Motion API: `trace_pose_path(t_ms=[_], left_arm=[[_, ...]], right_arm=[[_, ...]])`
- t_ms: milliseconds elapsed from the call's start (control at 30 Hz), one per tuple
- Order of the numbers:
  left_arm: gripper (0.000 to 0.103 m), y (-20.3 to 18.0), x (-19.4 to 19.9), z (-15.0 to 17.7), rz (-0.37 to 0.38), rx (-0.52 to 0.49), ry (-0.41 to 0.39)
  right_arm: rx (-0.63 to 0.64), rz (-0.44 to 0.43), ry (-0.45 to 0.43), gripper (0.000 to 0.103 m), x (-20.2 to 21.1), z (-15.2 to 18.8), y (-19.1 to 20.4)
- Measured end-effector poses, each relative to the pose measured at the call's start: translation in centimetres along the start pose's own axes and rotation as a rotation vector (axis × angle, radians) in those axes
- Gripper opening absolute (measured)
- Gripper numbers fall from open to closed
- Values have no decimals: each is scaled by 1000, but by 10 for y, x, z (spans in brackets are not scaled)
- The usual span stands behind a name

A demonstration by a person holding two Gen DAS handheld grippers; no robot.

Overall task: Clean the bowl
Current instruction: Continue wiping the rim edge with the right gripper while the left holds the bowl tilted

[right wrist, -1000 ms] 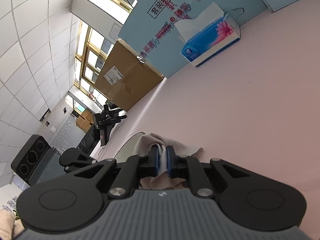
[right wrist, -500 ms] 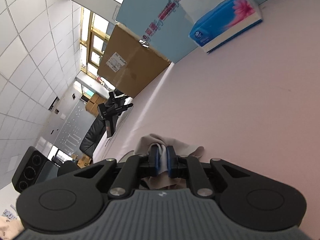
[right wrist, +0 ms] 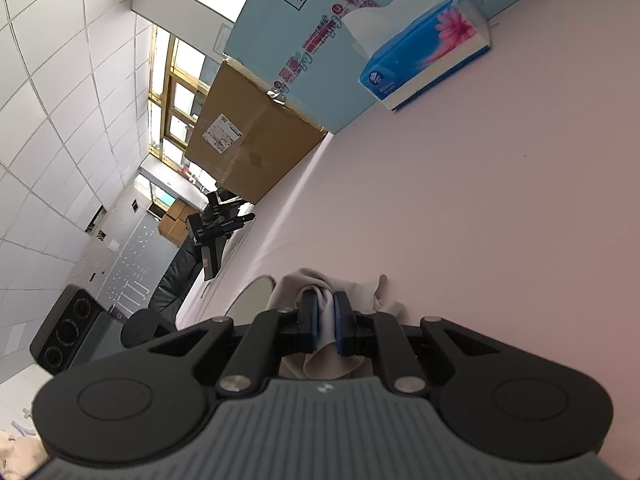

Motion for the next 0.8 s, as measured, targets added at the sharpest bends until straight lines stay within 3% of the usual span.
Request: trace_pose_path(t_ms=[267, 500, 567, 800], left_arm=[[21, -3, -1, 0, -39, 25, -15], [21, -5, 4, -5, -60, 61, -78], [21, -5, 4, -6, -62, 72, -95], [24, 0, 18, -10, -106, 123, -169]], right_arm=[[-11, -8, -36, 12, 27, 26, 3], [-30, -47, -63, 12, 44, 46, 5], [-41, -66, -67, 12, 20, 27, 9], [-61, -136, -114, 12, 28, 21, 14]])
Point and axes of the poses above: each gripper's, at about its wrist camera, not at the fingertips, and x roughly against the way its jaws point, y to its left, z to its underside, the point moved 6 cm from there along -x, roughly the way its jaws point, and after that the axes turned 2 degrees about z, right-handed, at the moved point
